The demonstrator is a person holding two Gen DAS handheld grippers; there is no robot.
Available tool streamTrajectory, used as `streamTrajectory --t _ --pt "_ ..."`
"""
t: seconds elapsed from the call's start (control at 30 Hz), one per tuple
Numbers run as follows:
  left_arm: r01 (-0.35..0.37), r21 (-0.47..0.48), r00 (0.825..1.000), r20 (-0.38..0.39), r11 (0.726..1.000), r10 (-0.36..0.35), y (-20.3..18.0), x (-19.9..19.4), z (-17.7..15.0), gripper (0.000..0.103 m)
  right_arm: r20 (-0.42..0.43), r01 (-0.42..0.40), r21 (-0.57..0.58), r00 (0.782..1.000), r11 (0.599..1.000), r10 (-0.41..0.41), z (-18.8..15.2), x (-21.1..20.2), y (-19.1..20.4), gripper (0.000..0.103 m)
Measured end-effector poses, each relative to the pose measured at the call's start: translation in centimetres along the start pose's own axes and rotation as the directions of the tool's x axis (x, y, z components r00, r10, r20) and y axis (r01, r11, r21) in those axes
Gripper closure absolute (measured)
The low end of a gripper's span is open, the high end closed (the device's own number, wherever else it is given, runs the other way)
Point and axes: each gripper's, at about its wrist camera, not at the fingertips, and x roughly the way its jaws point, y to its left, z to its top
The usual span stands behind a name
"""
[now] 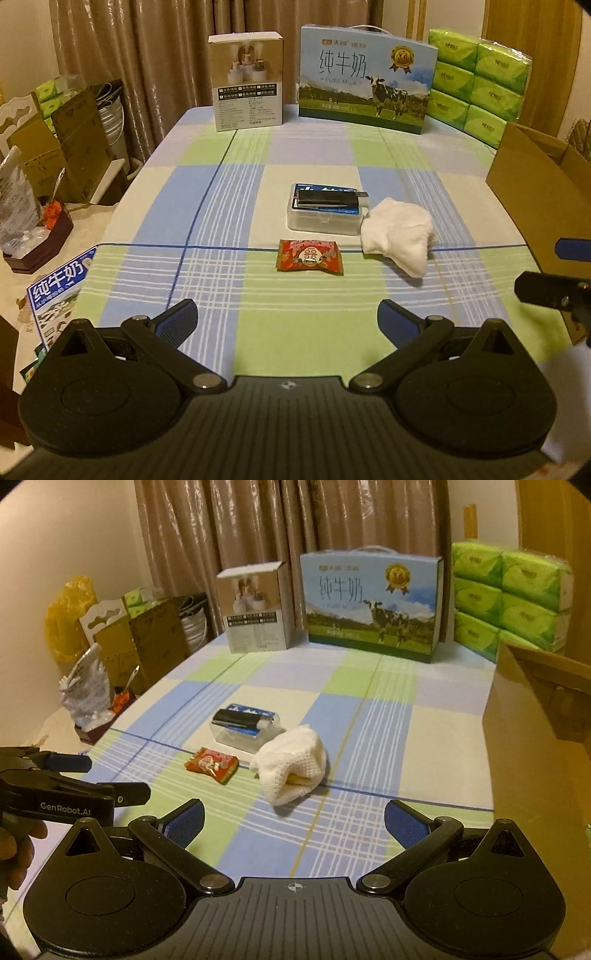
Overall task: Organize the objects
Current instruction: 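Grasp the red candy packet with the left tool while the right tool grasps the white knit cloth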
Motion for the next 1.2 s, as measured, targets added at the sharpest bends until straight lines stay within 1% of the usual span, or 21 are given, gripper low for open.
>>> streamTrajectory --t 0.17,0.3,0.37,0.47,0.53,0.6,0.67,0.77,0.9,0.97,1.07,1.2 --pt "-0.001 0.013 1.0 0.022 1.0 0.001 -0.1 2.6 0.3 0.001 -0.009 -0.012 -0.033 1.0 0.999 0.012 0.6 2.4 -0.4 0.002" --pt "0.016 -0.005 0.999 0.035 1.0 -0.016 0.3 4.4 0.7 0.001 -0.025 -0.017 -0.075 1.0 0.997 0.015 1.0 4.5 -0.7 0.002" --pt "0.011 0.007 0.999 0.03 1.0 -0.012 0.3 5.2 0.8 0.001 -0.028 -0.024 -0.092 0.999 0.996 0.022 1.2 5.4 -0.9 0.003" --pt "-0.006 0.071 0.999 0.041 0.997 0.003 0.2 6.1 1.1 0.001 -0.033 -0.037 -0.103 0.999 0.994 0.034 1.7 6.6 -1.1 0.003" --pt "-0.025 0.13 0.999 0.047 0.991 0.019 0.1 6.8 1.2 0.001 -0.036 -0.035 -0.115 0.999 0.993 0.031 1.9 7.2 -1.0 0.003" --pt "-0.044 0.203 0.998 0.045 0.978 0.036 -0.1 7.6 1.1 0.002 -0.041 -0.037 -0.124 0.999 0.992 0.032 2.0 7.8 -1.0 0.003" --pt "-0.045 0.261 0.999 0.033 0.964 0.038 -0.2 8.6 1.0 0.002 -0.05 -0.041 -0.128 0.998 0.991 0.034 2.0 8.4 -1.2 0.003" --pt "-0.036 0.305 0.999 0.033 0.952 0.028 -0.5 9.6 1.0 0.002 -0.061 -0.044 -0.126 0.997 0.991 0.036 1.9 9.0 -1.4 0.003" --pt "-0.044 0.368 0.999 0.03 0.929 0.035 -0.8 11.4 1.2 0.003 -0.064 -0.049 -0.126 0.997 0.991 0.041 1.9 9.3 -1.5 0.003" --pt "-0.025 0.368 0.999 0.039 0.929 0.011 -0.7 11.8 1.4 0.004 -0.064 -0.048 -0.124 0.997 0.991 0.041 1.9 9.4 -1.5 0.003" --pt "0.003 0.384 0.998 0.05 0.923 -0.024 -0.8 12.5 1.8 0.004 -0.061 -0.047 -0.12 0.997 0.992 0.04 1.9 9.4 -1.7 0.003" --pt "0.082 0.387 0.993 0.048 0.918 -0.109 -1.2 13.2 2.2 0.01 -0.051 -0.042 -0.109 0.998 0.993 0.037 2.1 9.4 -2.1 0.004"
